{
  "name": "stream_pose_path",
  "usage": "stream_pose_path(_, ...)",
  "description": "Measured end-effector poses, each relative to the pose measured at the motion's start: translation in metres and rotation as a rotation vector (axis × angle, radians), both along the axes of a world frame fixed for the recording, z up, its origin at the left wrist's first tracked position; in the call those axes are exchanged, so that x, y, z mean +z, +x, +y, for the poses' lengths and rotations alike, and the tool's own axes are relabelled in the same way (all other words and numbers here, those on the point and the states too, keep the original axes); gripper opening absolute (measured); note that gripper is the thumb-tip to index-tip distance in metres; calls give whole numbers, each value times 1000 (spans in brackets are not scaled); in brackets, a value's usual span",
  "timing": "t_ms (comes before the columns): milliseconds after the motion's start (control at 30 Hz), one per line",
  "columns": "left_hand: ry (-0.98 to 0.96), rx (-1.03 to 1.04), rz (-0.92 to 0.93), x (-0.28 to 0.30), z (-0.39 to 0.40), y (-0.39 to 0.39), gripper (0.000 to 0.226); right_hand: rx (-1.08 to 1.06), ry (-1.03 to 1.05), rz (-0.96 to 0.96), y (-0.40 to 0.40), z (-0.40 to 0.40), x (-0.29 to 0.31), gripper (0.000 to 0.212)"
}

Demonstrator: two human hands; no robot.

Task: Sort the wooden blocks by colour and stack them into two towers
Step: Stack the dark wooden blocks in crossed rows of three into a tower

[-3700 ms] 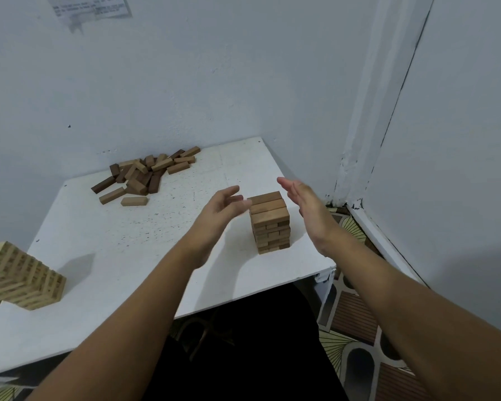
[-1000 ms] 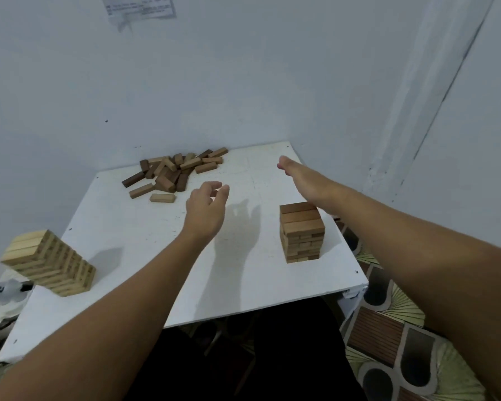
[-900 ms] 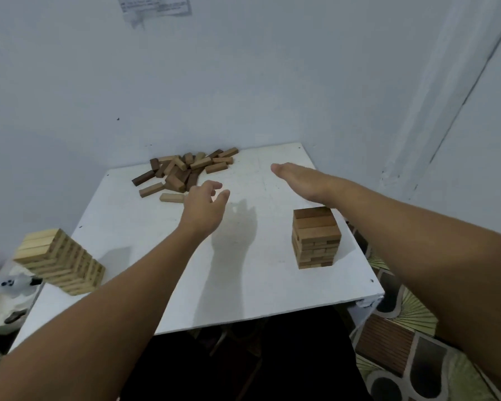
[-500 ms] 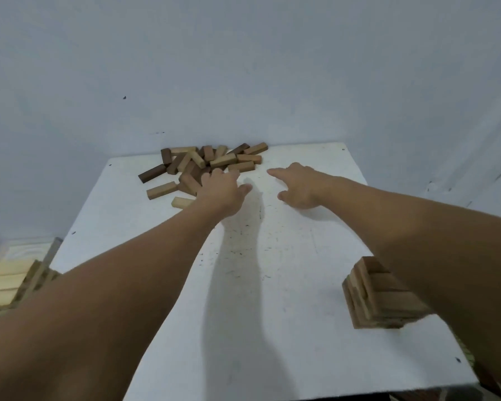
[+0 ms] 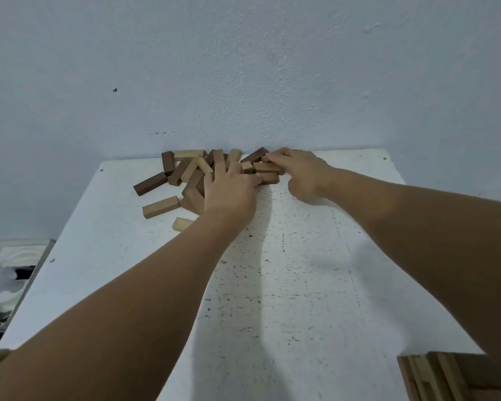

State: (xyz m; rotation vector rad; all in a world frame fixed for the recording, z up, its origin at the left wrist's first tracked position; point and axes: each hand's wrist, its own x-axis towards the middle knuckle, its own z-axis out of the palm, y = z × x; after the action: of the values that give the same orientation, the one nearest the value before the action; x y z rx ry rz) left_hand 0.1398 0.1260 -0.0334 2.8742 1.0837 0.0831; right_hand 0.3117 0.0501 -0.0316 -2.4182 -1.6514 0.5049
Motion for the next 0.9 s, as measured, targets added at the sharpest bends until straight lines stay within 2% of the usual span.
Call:
stream_pose_path(100, -19, 4, -39, -2, 3, -1, 36, -9, 16, -62, 0, 3, 1, 74)
stream_pose_path(200, -54, 11, -61, 1, 5, -1, 29, 28, 51, -154, 6, 6, 3, 42)
stream_pose_path(367, -58, 17, -62, 5, 5, -3, 25, -9, 67, 77, 10, 11, 7, 20)
stream_pose_path(500, -86, 44, -95, 7, -1, -7, 28, -19, 92, -50, -1, 10, 11, 20)
stream_pose_path(633, -97, 65, -103, 12, -13, -15, 27, -105, 76, 35, -12, -5, 17, 12)
stream_pose_path(767, -99, 62, -103, 18, -30, -30, 26, -178, 46, 56, -35, -27, 22, 20)
stream_pose_path(900, -71, 14, -56, 21, -50, -54, 25, -225, 26, 128, -58, -53, 21, 16)
